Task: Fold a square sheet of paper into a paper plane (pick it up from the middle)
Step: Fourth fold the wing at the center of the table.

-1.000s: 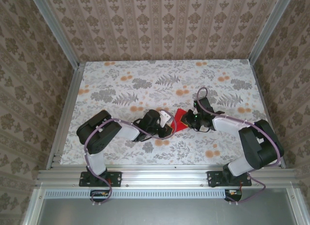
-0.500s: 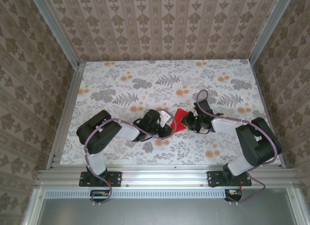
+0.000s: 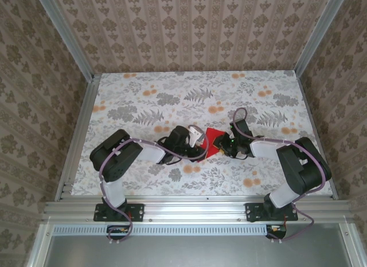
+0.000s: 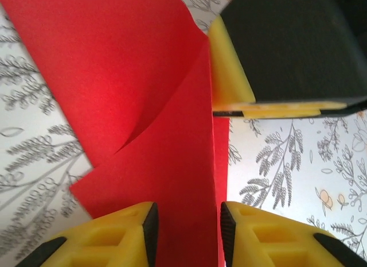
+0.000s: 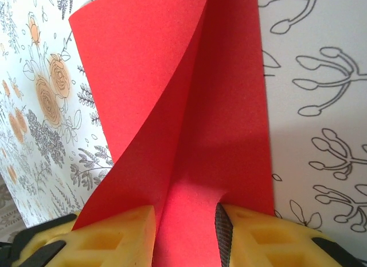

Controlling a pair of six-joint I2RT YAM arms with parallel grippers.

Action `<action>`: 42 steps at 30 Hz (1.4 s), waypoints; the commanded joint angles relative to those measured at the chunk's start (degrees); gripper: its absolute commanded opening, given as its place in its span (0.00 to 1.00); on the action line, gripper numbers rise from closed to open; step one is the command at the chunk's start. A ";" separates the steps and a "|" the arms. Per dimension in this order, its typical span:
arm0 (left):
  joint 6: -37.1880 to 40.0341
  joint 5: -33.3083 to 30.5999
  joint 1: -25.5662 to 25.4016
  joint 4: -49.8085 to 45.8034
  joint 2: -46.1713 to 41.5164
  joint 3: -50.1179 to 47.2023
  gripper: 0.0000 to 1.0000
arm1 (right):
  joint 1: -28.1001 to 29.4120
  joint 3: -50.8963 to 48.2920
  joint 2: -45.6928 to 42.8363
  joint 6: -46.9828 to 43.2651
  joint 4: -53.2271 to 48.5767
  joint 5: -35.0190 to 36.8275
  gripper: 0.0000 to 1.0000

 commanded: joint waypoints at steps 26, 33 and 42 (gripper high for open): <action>-4.26 0.15 0.39 -13.48 5.01 11.25 0.24 | -0.72 -2.75 3.10 4.06 3.10 -0.77 0.39; -6.68 2.06 0.76 -12.44 5.78 11.71 0.16 | -1.22 -3.83 3.34 4.85 4.65 -0.78 0.40; -14.08 6.10 3.59 -4.19 7.09 8.69 0.08 | -1.93 -4.55 3.04 5.08 6.86 -1.84 0.40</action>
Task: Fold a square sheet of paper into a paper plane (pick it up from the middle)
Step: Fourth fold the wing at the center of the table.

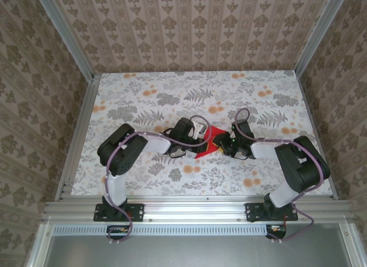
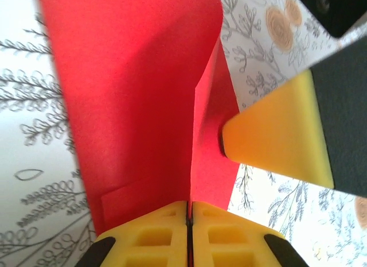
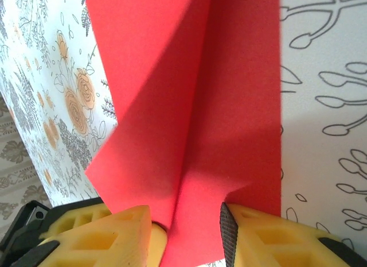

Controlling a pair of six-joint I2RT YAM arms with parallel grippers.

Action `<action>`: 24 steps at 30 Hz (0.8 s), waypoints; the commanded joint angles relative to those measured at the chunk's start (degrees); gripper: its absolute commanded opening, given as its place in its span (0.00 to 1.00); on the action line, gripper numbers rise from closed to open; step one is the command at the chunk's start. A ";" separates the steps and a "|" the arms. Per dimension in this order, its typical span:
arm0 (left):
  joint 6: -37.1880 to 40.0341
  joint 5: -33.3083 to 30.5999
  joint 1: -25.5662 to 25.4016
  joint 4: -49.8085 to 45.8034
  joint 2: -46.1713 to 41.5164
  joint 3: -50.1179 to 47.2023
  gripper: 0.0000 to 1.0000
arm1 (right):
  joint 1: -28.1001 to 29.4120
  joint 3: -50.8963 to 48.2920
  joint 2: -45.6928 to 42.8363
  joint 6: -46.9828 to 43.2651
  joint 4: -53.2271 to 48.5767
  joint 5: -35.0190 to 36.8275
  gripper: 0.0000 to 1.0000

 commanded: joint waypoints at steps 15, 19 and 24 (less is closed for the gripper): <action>-9.07 4.24 2.53 8.54 2.54 -2.69 0.03 | -0.79 4.10 -3.42 -10.21 -5.25 -0.26 0.39; -10.20 4.44 2.77 8.97 2.91 -3.00 0.03 | -0.75 5.86 -0.23 -11.00 -4.60 -1.65 0.39; -11.26 5.27 3.04 9.18 3.43 -2.91 0.03 | -0.78 7.36 3.06 -12.33 -4.52 -3.38 0.39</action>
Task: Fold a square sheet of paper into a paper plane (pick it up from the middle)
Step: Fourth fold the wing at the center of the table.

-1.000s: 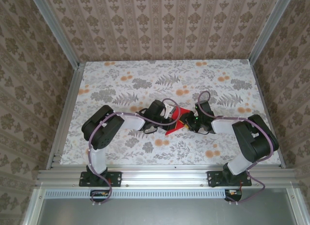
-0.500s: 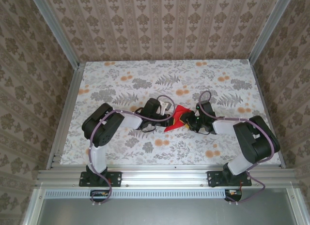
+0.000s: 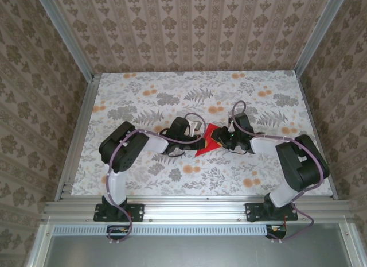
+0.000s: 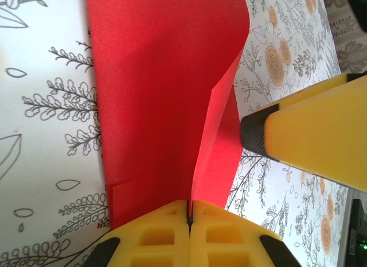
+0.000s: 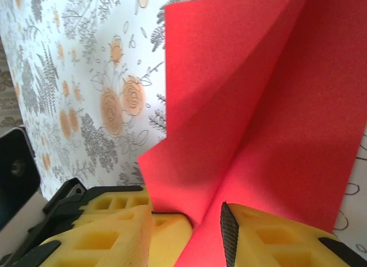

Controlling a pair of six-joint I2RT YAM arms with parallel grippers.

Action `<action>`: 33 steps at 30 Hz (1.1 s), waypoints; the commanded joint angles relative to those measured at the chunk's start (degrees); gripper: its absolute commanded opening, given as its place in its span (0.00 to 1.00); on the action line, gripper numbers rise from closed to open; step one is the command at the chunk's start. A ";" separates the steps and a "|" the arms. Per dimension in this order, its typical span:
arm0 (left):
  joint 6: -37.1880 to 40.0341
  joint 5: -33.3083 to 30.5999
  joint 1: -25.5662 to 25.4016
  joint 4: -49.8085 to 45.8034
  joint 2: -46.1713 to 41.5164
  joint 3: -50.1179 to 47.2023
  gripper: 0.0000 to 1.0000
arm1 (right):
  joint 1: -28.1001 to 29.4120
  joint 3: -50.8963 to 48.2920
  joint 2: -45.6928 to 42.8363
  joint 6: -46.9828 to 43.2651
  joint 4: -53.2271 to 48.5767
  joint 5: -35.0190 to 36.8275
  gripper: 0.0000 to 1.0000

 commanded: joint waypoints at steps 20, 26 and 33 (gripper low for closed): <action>-7.82 7.21 2.42 0.56 2.67 0.55 0.01 | -0.19 5.40 7.15 -2.46 -16.66 6.56 0.45; -7.90 8.00 2.63 0.60 2.27 0.63 0.06 | -0.18 7.51 9.70 -2.36 -23.15 9.56 0.47; -7.55 8.32 2.71 0.45 1.28 0.97 0.20 | -0.23 8.15 11.75 -1.32 -25.99 11.11 0.49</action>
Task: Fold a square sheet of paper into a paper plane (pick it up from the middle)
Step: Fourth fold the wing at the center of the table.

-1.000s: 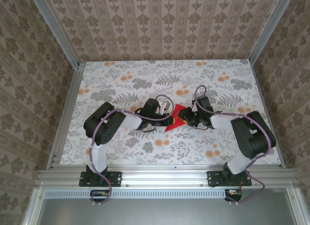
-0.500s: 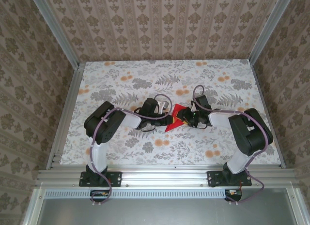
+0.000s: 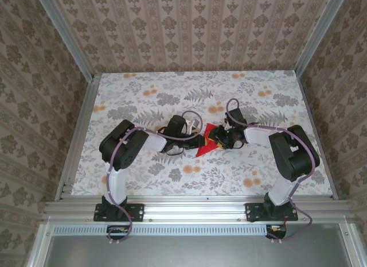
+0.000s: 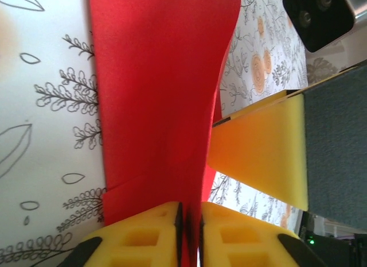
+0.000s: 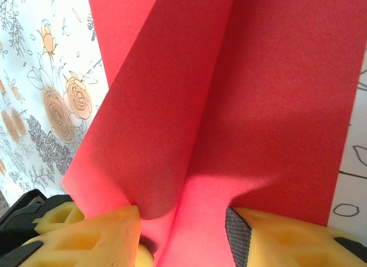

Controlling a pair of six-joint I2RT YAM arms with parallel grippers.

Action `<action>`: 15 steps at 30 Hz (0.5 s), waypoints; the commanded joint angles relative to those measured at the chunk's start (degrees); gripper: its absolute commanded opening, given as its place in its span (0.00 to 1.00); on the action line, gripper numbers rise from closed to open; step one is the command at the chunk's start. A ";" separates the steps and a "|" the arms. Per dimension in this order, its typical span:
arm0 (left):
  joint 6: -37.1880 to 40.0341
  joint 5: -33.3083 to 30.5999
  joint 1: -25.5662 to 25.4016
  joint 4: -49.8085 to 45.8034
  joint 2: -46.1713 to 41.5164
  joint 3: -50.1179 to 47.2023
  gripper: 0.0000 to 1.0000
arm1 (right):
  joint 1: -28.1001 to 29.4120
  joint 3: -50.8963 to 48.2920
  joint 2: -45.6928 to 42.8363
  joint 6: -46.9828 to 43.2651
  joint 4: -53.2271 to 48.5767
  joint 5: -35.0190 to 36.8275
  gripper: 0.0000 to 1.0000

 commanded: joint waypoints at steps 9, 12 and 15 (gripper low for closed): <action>-0.22 1.38 1.28 -1.74 -3.01 -1.14 0.32 | -0.63 -1.06 6.30 1.15 -13.53 11.85 0.50; -0.15 1.23 1.68 -2.14 -4.89 -2.36 0.33 | -0.60 -0.35 6.95 1.29 -15.14 12.52 0.50; 0.55 0.41 1.86 -3.74 -6.95 -3.79 0.34 | -0.60 0.18 7.46 1.44 -16.13 13.05 0.50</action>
